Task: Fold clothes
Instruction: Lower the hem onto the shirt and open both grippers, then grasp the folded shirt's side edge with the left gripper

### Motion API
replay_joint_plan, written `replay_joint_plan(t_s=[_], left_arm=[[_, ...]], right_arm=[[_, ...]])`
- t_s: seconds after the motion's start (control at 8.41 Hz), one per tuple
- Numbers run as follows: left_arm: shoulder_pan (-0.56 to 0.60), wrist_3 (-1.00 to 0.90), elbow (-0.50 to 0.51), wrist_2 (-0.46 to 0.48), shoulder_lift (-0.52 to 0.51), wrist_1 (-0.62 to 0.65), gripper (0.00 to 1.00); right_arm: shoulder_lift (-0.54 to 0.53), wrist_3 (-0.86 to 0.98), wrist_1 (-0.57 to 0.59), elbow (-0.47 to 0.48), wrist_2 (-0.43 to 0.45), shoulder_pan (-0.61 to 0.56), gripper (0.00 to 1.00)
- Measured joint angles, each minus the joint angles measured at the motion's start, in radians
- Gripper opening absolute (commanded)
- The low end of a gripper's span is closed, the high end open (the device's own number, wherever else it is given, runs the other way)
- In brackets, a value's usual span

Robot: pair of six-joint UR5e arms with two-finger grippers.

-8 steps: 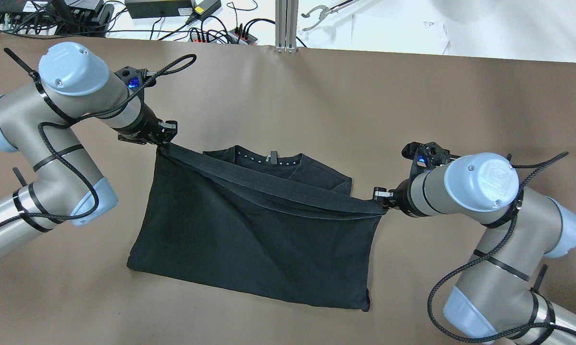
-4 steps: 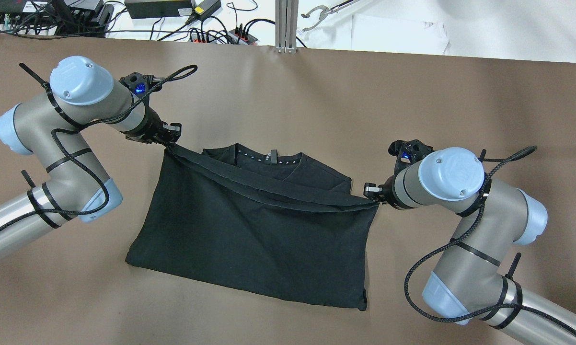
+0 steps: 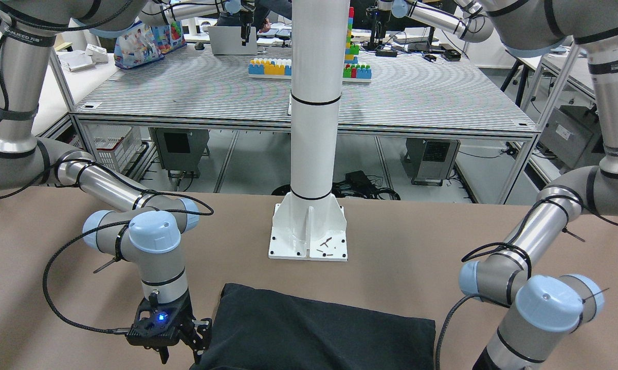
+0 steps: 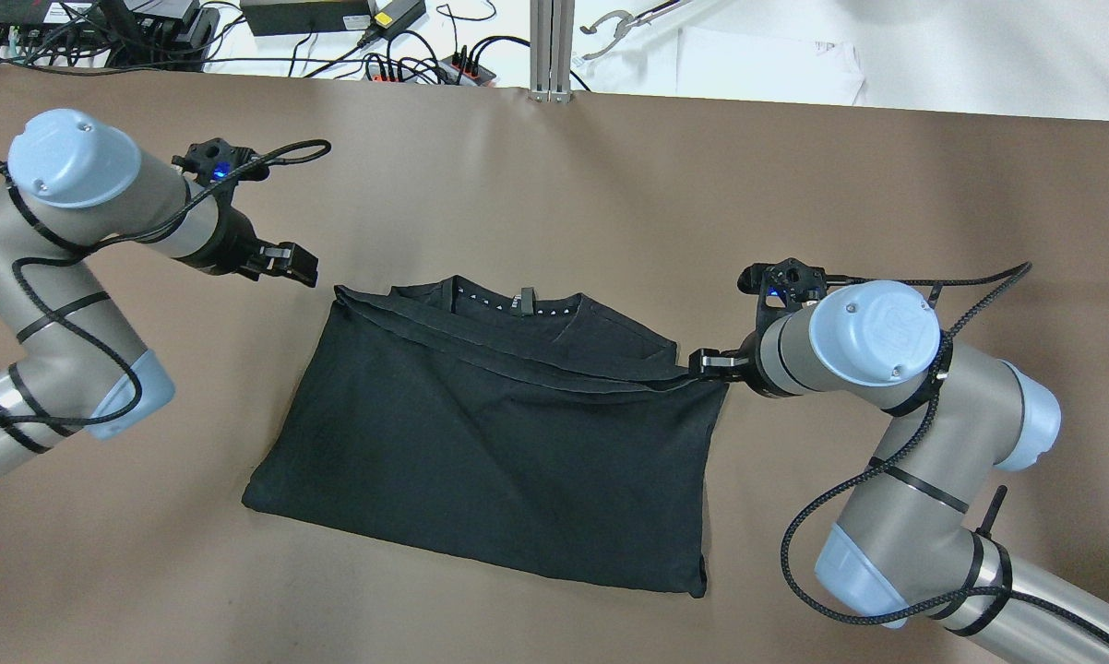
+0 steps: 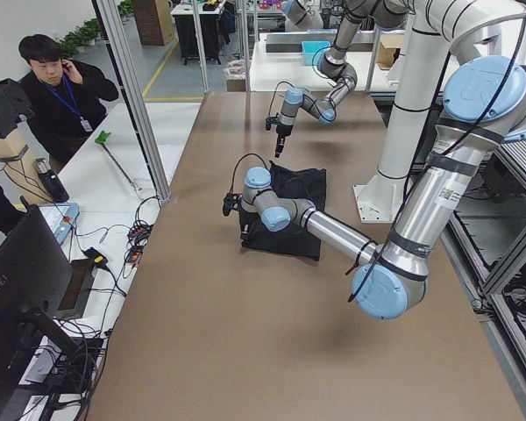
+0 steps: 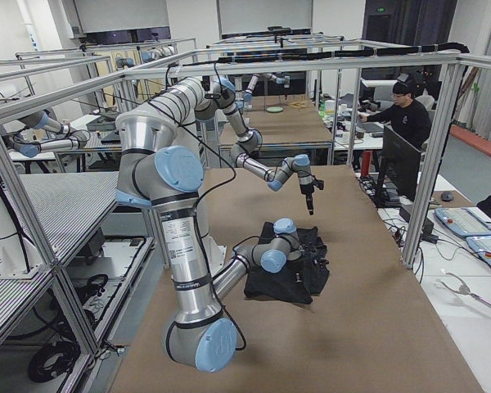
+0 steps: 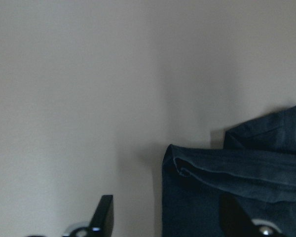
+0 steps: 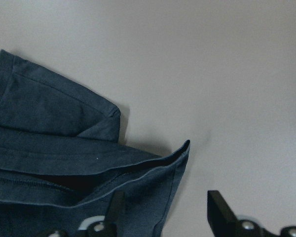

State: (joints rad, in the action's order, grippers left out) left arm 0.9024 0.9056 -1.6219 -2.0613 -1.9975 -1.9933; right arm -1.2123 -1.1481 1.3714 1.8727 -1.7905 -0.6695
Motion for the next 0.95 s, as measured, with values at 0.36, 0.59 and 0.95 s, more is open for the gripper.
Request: replay_joint_plan(t_s=[0.36, 0.59, 0.95], left_arm=[[-0.047, -0.005, -0.151, -0.027, 0.197, -0.085, 1.00], [-0.113, 0.007, -0.175, -0.029, 0.311, -0.207, 1.00], [-0.238, 0.083, -0.172, -0.019, 0.398, -0.369, 0.99]], right_arm=[[-0.004, 0.015, -0.001, 0.009, 0.002, 0.003, 0.94], [-0.006, 0.016, -0.002, 0.011, 0.005, 0.008, 0.94], [-0.006, 0.016, -0.002, 0.016, 0.010, 0.015, 0.94]])
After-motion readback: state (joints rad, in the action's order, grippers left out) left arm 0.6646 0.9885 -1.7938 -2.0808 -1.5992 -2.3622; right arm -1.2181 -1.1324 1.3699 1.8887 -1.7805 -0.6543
